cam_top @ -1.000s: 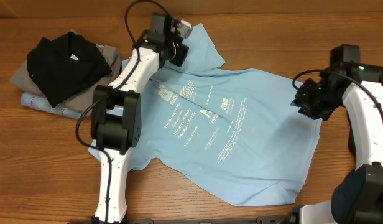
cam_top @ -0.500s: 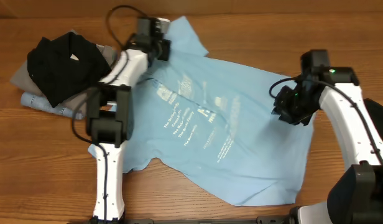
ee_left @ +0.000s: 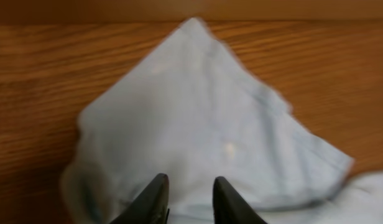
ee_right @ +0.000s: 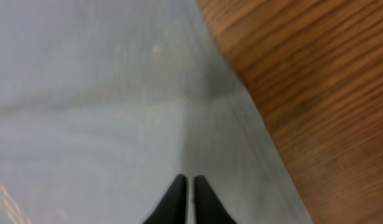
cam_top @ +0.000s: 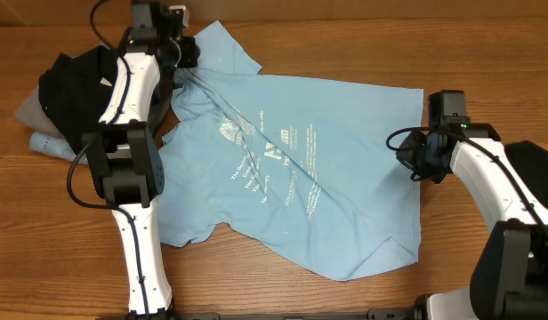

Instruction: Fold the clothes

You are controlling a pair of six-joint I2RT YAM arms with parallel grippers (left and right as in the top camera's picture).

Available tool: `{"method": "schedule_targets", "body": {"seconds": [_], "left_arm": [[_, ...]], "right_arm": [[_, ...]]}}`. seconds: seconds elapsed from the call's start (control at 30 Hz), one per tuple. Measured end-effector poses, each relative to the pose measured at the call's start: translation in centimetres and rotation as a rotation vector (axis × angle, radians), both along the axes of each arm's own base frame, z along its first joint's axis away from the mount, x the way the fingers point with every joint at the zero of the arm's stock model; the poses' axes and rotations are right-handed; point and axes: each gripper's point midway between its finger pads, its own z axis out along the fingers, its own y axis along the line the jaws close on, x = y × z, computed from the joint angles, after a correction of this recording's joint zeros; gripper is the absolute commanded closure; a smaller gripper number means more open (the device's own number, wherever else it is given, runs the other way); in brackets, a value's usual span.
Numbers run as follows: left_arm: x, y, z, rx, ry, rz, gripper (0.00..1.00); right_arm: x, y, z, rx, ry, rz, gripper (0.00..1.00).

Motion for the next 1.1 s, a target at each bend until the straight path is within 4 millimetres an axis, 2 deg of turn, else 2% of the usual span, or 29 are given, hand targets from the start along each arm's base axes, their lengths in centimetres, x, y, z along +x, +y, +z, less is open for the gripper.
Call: {"method": "schedule_targets", "body": {"seconds": [0.03, 0.13, 0.27, 0.3, 0.4, 0.47, 0.53, 0.63, 0.73, 0.77, 0.8, 0.83, 0.87, 0.9, 1.03, 1.1], "left_arm": [[-0.3, -0.5, 0.9, 0.005, -0.002, -0.019, 0.66], [-1.4, -1.6, 5.4, 0.024, -0.032, -0.069, 0.6], [-4.5, -2.0, 13.7, 0.039, -0.09, -0.096, 0.57], [-5.7, -2.0, 16.5, 0.045, -0.118, -0.101, 0.56], [-9.0, -2.0, 22.8, 0.052, -0.179, -0.103, 0.53], [-11.8, -2.0, 25.6, 0.054, -0.181, -0.103, 0.52], [-14.1, -1.9, 26.9, 0.055, -0.16, -0.101, 0.51], [-17.4, -1.7, 27.0, 0.062, -0.078, -0.097, 0.5], [-19.5, -1.4, 25.2, 0.073, 0.039, -0.089, 0.5], [-20.0, -1.2, 24.5, 0.079, 0.078, -0.084, 0.49], [-20.7, -1.1, 23.8, 0.087, 0.118, -0.08, 0.49], [-21.3, -0.9, 23.2, 0.095, 0.158, -0.075, 0.48], [-22.1, -0.5, 22.3, 0.112, 0.209, -0.066, 0.47], [-22.3, -0.3, 21.7, 0.123, 0.23, -0.059, 0.48], [-23.6, 0.1, 18.0, 0.136, 0.356, -0.054, 0.48], [-24.4, 0.2, 14.9, 0.137, 0.44, -0.056, 0.53]], "right_arm": [[0.4, -0.2, -0.3, -0.003, -0.016, -0.005, 0.96], [1.2, -0.4, -2.1, -0.005, -0.023, -0.008, 0.96], [2.4, -0.3, -5.4, 0.003, -0.008, -0.006, 0.96], [3.0, -0.4, -5.3, 0.002, -0.026, -0.006, 0.96], [4.3, -1.1, -5.6, -0.016, -0.054, -0.025, 0.96], [4.7, -1.7, -5.7, -0.02, -0.061, -0.05, 0.96], [5.5, -3.3, -5.7, -0.027, -0.077, -0.093, 0.96], [6.5, -8.2, -5.7, -0.034, -0.102, -0.206, 0.96], [6.2, -13.4, -5.5, -0.017, -0.121, -0.298, 0.96], [6.0, -14.6, -5.5, -0.005, -0.126, -0.311, 0.92], [5.8, -15.4, -5.4, 0.009, -0.129, -0.312, 0.84], [5.6, -16.1, -5.4, 0.03, -0.131, -0.307, 0.65], [5.4, -16.2, -5.2, 0.073, -0.127, -0.275, 0.58], [5.6, -15.9, -4.8, 0.095, -0.131, -0.254, 0.56], [5.4, -13.0, -3.2, 0.222, -0.091, -0.166, 0.55], [5.6, -12.0, -1.4, 0.265, -0.1, -0.139, 0.55]]}}
